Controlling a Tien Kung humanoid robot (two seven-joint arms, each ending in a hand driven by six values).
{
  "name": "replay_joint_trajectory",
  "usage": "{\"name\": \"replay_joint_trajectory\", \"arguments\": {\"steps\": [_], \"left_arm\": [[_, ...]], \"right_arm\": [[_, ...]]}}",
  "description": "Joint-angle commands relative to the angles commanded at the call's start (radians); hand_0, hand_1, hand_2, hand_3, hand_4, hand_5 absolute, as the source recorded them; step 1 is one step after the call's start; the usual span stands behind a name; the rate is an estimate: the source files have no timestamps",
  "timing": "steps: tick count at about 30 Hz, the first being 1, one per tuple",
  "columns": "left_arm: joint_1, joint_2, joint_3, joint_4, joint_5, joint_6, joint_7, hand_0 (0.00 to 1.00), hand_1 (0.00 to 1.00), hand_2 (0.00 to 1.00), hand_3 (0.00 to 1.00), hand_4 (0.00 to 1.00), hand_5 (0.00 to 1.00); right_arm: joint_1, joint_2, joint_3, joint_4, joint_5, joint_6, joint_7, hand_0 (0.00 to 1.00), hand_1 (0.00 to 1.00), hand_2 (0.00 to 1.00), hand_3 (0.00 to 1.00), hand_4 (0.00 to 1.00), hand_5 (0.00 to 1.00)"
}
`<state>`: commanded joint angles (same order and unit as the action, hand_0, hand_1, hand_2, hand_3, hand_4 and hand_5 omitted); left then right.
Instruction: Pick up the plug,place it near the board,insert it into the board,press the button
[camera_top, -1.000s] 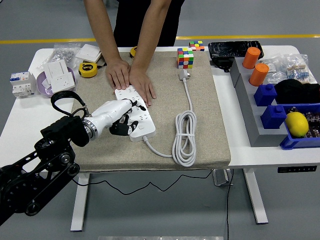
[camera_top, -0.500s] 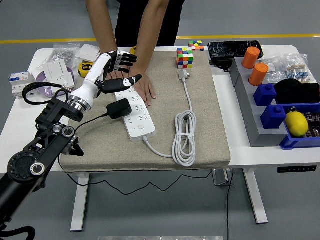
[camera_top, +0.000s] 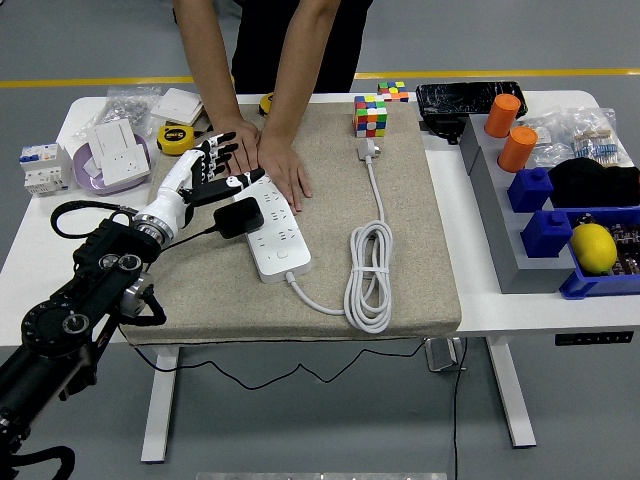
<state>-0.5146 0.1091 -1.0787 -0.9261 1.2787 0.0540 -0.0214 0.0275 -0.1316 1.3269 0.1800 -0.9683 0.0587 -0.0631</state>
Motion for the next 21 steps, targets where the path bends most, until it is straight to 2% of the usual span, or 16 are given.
{"name": "replay_joint_trajectory", "arguments": {"steps": [5, 6, 8, 11, 12, 15, 17, 18, 21], "left_arm": [[0.0, 0.009, 0.055, 0.018, 0.163, -0.015, 0.024, 0.956, 0.947, 0.883, 0.872, 0.998, 0.21], [0.001, 0.009, 0.059, 0.017, 0.191, -0.016, 0.028, 0.925, 0.904, 0.84, 0.817, 0.998, 0.22], [0.001, 0.009, 0.067, 0.014, 0.252, -0.014, 0.034, 0.925, 0.904, 0.84, 0.817, 0.998, 0.22], [-0.002, 0.01, 0.08, 0.017, 0.354, 0.022, 0.039, 0.925, 0.904, 0.84, 0.817, 0.998, 0.22], [-0.002, 0.009, 0.081, 0.019, 0.383, 0.028, 0.041, 0.826, 0.852, 0.799, 0.78, 0.998, 0.205], [-0.003, 0.007, 0.084, 0.029, 0.473, 0.056, 0.046, 0.826, 0.852, 0.799, 0.78, 0.998, 0.205], [-0.004, 0.006, 0.084, 0.033, 0.507, 0.064, 0.048, 0.826, 0.852, 0.799, 0.78, 0.998, 0.205], [-0.005, 0.005, 0.082, 0.035, 0.527, 0.071, 0.05, 0.774, 0.794, 0.738, 0.726, 0.998, 0.209], [-0.007, 0.003, 0.079, 0.039, 0.554, 0.085, 0.053, 0.774, 0.794, 0.738, 0.726, 0.998, 0.209]], "right_arm": [[-0.001, -0.003, -0.002, 0.0, -0.001, -0.001, -0.001, 0.84, 0.739, 0.72, 0.731, 0.998, 0.734], [-0.002, -0.004, -0.002, 0.0, 0.0, -0.001, -0.001, 0.84, 0.738, 0.72, 0.73, 0.998, 0.733], [-0.002, -0.005, -0.004, 0.0, 0.0, -0.002, -0.001, 0.84, 0.738, 0.72, 0.73, 0.998, 0.733], [-0.003, -0.004, -0.004, 0.0, -0.001, -0.002, -0.003, 0.84, 0.738, 0.72, 0.73, 0.998, 0.733], [-0.003, -0.004, -0.004, 0.0, -0.001, -0.002, -0.003, 0.839, 0.738, 0.72, 0.728, 0.998, 0.731], [-0.003, -0.004, -0.005, 0.0, 0.0, -0.002, -0.003, 0.839, 0.738, 0.72, 0.728, 0.998, 0.731], [-0.003, -0.004, -0.005, 0.0, 0.0, -0.002, -0.003, 0.839, 0.738, 0.72, 0.728, 0.998, 0.731], [-0.003, -0.004, -0.006, 0.0, 0.0, -0.003, -0.003, 0.84, 0.738, 0.72, 0.728, 0.998, 0.73], [-0.002, -0.005, -0.006, 0.0, 0.0, -0.002, -0.003, 0.84, 0.738, 0.72, 0.728, 0.998, 0.73]]}}
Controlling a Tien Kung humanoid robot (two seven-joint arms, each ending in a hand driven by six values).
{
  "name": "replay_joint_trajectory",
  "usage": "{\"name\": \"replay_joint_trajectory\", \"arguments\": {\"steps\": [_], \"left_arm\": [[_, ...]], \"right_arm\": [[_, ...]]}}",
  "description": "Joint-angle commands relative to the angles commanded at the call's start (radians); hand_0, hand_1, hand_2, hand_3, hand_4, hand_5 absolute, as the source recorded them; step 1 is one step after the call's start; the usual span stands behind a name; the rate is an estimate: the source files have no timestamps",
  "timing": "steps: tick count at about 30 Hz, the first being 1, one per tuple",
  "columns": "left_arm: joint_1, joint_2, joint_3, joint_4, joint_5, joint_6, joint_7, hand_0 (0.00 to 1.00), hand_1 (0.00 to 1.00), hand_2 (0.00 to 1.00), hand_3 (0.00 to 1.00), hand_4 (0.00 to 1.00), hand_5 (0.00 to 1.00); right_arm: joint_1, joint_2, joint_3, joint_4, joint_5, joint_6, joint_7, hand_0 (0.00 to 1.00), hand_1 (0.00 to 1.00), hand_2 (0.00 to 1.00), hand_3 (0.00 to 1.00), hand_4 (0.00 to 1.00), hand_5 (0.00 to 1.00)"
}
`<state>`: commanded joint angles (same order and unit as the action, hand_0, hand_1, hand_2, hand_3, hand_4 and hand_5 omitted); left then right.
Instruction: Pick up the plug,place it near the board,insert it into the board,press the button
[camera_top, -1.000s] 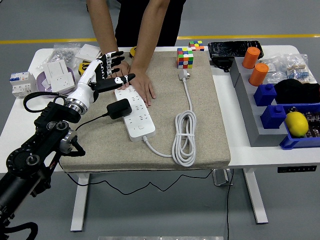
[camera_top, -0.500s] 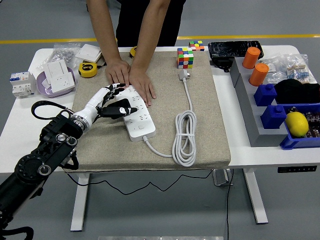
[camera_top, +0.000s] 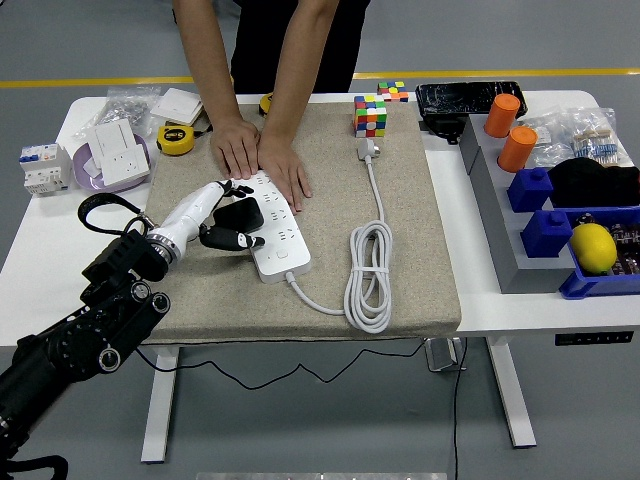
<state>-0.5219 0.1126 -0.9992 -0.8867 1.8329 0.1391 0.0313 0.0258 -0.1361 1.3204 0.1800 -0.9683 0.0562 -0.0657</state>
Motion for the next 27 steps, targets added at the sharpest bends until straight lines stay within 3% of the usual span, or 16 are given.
{"name": "replay_joint_trajectory", "arguments": {"steps": [3, 4, 8, 9, 14, 15, 20, 21, 26, 27], "left_arm": [[-0.002, -0.002, -0.003, 0.005, 0.004, 0.008, 0.0, 0.774, 0.794, 0.738, 0.726, 0.998, 0.209], [-0.003, -0.003, -0.004, 0.006, 0.006, 0.013, -0.001, 0.574, 0.641, 0.587, 0.615, 0.986, 0.218], [-0.005, -0.005, -0.007, 0.01, 0.021, 0.028, -0.002, 0.574, 0.641, 0.587, 0.615, 0.986, 0.218], [-0.005, -0.006, -0.008, 0.014, 0.03, 0.029, -0.001, 0.427, 0.524, 0.549, 0.566, 0.925, 0.211], [-0.011, -0.006, 0.001, 0.021, 0.044, 0.03, 0.004, 0.427, 0.524, 0.549, 0.566, 0.925, 0.211], [-0.014, -0.006, 0.001, 0.023, 0.055, 0.031, 0.005, 0.38, 0.464, 0.537, 0.546, 0.801, 0.184], [-0.018, -0.008, -0.003, 0.029, 0.106, 0.038, 0.014, 0.38, 0.464, 0.537, 0.546, 0.801, 0.184], [-0.018, -0.008, -0.003, 0.027, 0.113, 0.042, 0.015, 0.344, 0.419, 0.503, 0.523, 0.748, 0.2], [-0.019, -0.009, -0.012, 0.026, 0.202, 0.072, 0.025, 0.344, 0.419, 0.503, 0.523, 0.748, 0.2], [-0.019, -0.009, -0.013, 0.027, 0.218, 0.072, 0.027, 0.325, 0.375, 0.47, 0.509, 0.723, 0.205]], "right_arm": [[0.001, 0.0, 0.0, 0.0, 0.0, 0.0, 0.0, 0.84, 0.738, 0.72, 0.728, 0.998, 0.73], [0.002, 0.0, 0.0, 0.0, 0.001, 0.0, 0.0, 0.839, 0.738, 0.72, 0.725, 0.998, 0.73], [0.002, 0.0, 0.001, 0.0, -0.002, 0.0, -0.001, 0.839, 0.738, 0.72, 0.725, 0.998, 0.73], [0.001, 0.0, 0.001, 0.0, -0.002, 0.0, -0.001, 0.839, 0.738, 0.72, 0.723, 0.998, 0.729], [0.002, 0.0, 0.003, 0.0, -0.003, -0.001, -0.001, 0.839, 0.738, 0.72, 0.723, 0.998, 0.729], [0.002, 0.0, 0.004, 0.0, -0.004, -0.001, -0.001, 0.839, 0.738, 0.72, 0.721, 0.998, 0.729], [0.005, -0.001, 0.001, 0.0, -0.001, 0.0, 0.001, 0.839, 0.738, 0.72, 0.721, 0.998, 0.729], [0.005, -0.001, 0.0, 0.0, -0.001, 0.0, 0.001, 0.839, 0.738, 0.721, 0.721, 0.998, 0.729], [0.003, 0.0, 0.001, 0.0, -0.002, 0.0, 0.0, 0.839, 0.738, 0.721, 0.721, 0.998, 0.729], [0.003, 0.0, 0.001, 0.0, -0.002, 0.0, 0.0, 0.839, 0.738, 0.72, 0.719, 0.998, 0.729]]}}
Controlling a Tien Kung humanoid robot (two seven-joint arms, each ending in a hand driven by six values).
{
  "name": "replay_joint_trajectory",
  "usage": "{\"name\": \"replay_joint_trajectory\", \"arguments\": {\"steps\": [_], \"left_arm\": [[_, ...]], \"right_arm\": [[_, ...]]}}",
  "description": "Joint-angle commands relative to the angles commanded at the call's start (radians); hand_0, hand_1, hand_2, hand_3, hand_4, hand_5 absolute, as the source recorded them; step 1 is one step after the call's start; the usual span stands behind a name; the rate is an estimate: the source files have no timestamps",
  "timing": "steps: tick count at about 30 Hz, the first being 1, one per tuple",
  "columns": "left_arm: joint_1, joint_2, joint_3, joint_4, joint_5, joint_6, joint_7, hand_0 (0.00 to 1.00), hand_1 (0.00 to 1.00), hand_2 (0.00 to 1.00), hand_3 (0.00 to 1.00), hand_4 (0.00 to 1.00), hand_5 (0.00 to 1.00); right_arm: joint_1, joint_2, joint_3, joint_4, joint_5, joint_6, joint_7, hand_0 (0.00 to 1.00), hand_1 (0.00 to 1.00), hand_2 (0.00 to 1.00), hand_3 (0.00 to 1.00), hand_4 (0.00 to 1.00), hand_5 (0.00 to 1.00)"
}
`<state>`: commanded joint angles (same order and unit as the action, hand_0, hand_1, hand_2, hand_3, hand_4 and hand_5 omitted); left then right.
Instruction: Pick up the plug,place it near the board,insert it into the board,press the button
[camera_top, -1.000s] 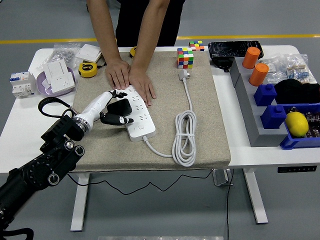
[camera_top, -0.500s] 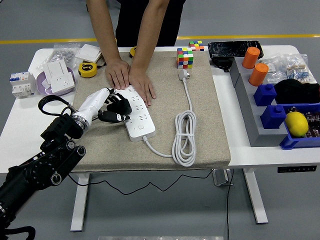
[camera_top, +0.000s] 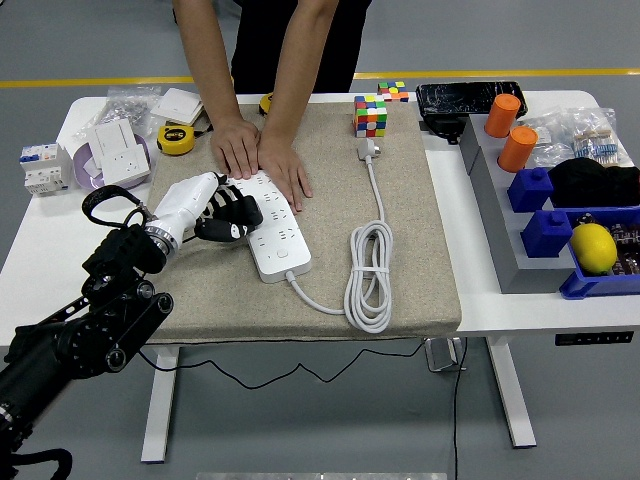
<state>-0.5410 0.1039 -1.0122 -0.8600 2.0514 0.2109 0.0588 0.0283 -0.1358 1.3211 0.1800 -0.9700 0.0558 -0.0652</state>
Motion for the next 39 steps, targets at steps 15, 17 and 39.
{"name": "replay_joint_trajectory", "arguments": {"steps": [15, 17, 39], "left_arm": [[0.032, 0.001, -0.066, -0.06, -0.115, -0.046, -0.032, 0.342, 0.404, 0.461, 0.502, 0.702, 0.194], [0.044, 0.002, -0.092, -0.087, -0.129, -0.047, -0.035, 0.342, 0.404, 0.461, 0.502, 0.702, 0.194], [0.063, 0.005, -0.158, -0.125, -0.258, -0.146, -0.064, 0.642, 0.767, 0.736, 0.767, 0.998, 0.592]], "right_arm": [[0.0, 0.001, -0.002, 0.0, -0.002, -0.001, -0.001, 0.838, 0.738, 0.72, 0.718, 0.998, 0.728], [-0.001, 0.001, -0.002, 0.0, -0.002, -0.001, -0.001, 0.838, 0.738, 0.72, 0.718, 0.998, 0.728], [-0.006, 0.001, -0.007, 0.0, 0.0, -0.003, -0.003, 0.839, 0.737, 0.72, 0.717, 0.998, 0.728]]}}
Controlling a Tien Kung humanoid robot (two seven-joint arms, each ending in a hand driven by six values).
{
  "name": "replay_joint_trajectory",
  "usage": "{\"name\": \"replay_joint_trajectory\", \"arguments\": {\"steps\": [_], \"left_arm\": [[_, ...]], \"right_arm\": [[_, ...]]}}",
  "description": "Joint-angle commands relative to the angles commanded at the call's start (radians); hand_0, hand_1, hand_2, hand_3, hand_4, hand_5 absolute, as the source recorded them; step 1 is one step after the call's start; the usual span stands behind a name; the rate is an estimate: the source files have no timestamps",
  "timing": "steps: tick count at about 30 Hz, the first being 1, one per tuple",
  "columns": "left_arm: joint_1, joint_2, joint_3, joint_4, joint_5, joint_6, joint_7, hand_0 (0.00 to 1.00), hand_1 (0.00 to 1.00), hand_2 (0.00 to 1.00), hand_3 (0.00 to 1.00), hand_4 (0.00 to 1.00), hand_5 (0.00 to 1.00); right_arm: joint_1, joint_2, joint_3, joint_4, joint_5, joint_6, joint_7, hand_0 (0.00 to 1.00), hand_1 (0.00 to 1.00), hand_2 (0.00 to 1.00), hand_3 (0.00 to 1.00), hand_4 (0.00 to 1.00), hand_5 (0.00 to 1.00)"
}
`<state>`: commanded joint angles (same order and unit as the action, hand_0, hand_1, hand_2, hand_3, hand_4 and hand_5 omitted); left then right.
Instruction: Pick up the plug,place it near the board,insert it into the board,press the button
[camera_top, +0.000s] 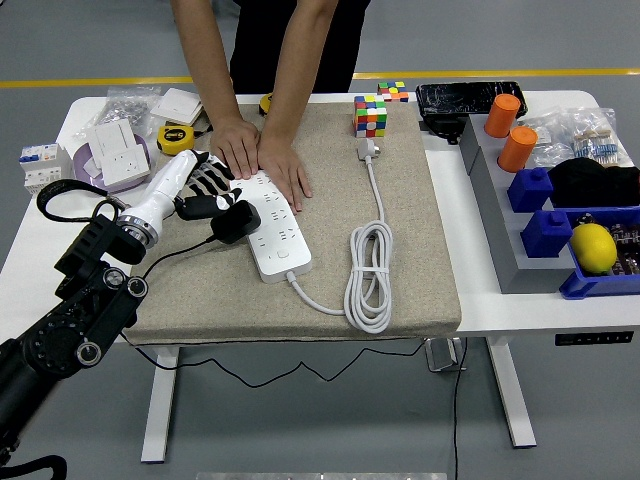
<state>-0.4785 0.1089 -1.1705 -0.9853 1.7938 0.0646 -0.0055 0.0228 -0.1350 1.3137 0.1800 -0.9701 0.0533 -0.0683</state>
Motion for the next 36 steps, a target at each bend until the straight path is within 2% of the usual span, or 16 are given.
{"name": "replay_joint_trajectory", "arguments": {"steps": [3, 4, 9, 11, 15, 16, 21, 22, 27, 28, 33, 34, 36], "left_arm": [[-0.023, -0.005, 0.035, 0.048, -0.038, -0.028, -0.002, 0.642, 0.767, 0.736, 0.767, 0.998, 0.592], [-0.027, -0.006, 0.041, 0.056, -0.045, -0.031, -0.003, 0.862, 0.963, 0.926, 0.937, 0.998, 0.779], [-0.038, -0.018, 0.066, 0.094, -0.068, -0.036, -0.012, 0.862, 0.963, 0.926, 0.937, 0.998, 0.779], [-0.041, -0.017, 0.08, 0.105, -0.058, -0.037, -0.009, 0.894, 0.987, 0.942, 0.959, 0.998, 0.79], [-0.046, -0.013, 0.104, 0.127, 0.024, -0.018, 0.005, 0.894, 0.987, 0.942, 0.959, 0.998, 0.79], [-0.046, -0.012, 0.111, 0.133, 0.05, -0.008, 0.008, 0.756, 0.876, 0.798, 0.823, 0.998, 0.522], [-0.048, -0.01, 0.137, 0.159, 0.173, 0.044, 0.015, 0.756, 0.876, 0.798, 0.823, 0.998, 0.522], [-0.049, -0.01, 0.14, 0.162, 0.189, 0.054, 0.016, 0.504, 0.625, 0.549, 0.562, 0.998, 0.215], [-0.052, -0.011, 0.152, 0.171, 0.237, 0.104, 0.012, 0.504, 0.625, 0.549, 0.562, 0.998, 0.215], [-0.052, -0.011, 0.153, 0.172, 0.238, 0.115, 0.008, 0.377, 0.417, 0.473, 0.525, 0.857, 0.101], [-0.055, -0.012, 0.149, 0.172, 0.269, 0.14, 0.006, 0.377, 0.417, 0.473, 0.525, 0.857, 0.101], [-0.056, -0.012, 0.15, 0.172, 0.274, 0.141, 0.008, 0.319, 0.331, 0.426, 0.512, 0.764, 0.061], [-0.055, -0.011, 0.151, 0.173, 0.278, 0.144, 0.009, 0.319, 0.331, 0.426, 0.512, 0.764, 0.061]], "right_arm": [[0.004, -0.001, -0.001, 0.0, 0.001, 0.0, 0.0, 0.839, 0.737, 0.72, 0.717, 0.998, 0.728], [0.005, -0.001, -0.001, 0.0, 0.001, 0.0, 0.0, 0.839, 0.737, 0.719, 0.717, 0.998, 0.729], [0.007, -0.001, -0.003, 0.0, 0.003, 0.0, 0.001, 0.839, 0.737, 0.719, 0.717, 0.998, 0.729], [0.005, -0.001, -0.001, 0.0, 0.001, -0.001, 0.0, 0.839, 0.738, 0.719, 0.718, 0.998, 0.728], [0.005, 0.0, 0.0, 0.0, 0.0, -0.001, -0.001, 0.839, 0.738, 0.719, 0.718, 0.998, 0.728], [0.005, 0.0, -0.001, 0.0, 0.001, -0.001, 0.0, 0.838, 0.737, 0.719, 0.717, 0.998, 0.727], [0.006, 0.0, -0.001, 0.0, 0.002, 0.0, 0.001, 0.838, 0.737, 0.719, 0.717, 0.998, 0.727], [0.006, 0.0, -0.001, 0.0, 0.002, 0.0, 0.001, 0.839, 0.736, 0.719, 0.716, 0.998, 0.725], [0.007, 0.0, -0.001, 0.0, 0.002, -0.001, 0.001, 0.839, 0.736, 0.719, 0.716, 0.998, 0.725], [0.007, -0.001, -0.002, 0.0, 0.003, 0.0, 0.002, 0.839, 0.736, 0.719, 0.716, 0.998, 0.724], [0.007, -0.001, -0.003, 0.0, 0.005, 0.0, 0.002, 0.839, 0.736, 0.719, 0.716, 0.998, 0.724], [0.007, -0.001, -0.003, 0.0, 0.005, -0.001, 0.002, 0.839, 0.736, 0.719, 0.715, 0.998, 0.725], [0.006, -0.001, -0.001, 0.0, 0.003, -0.001, 0.001, 0.839, 0.736, 0.719, 0.715, 0.998, 0.725]]}}
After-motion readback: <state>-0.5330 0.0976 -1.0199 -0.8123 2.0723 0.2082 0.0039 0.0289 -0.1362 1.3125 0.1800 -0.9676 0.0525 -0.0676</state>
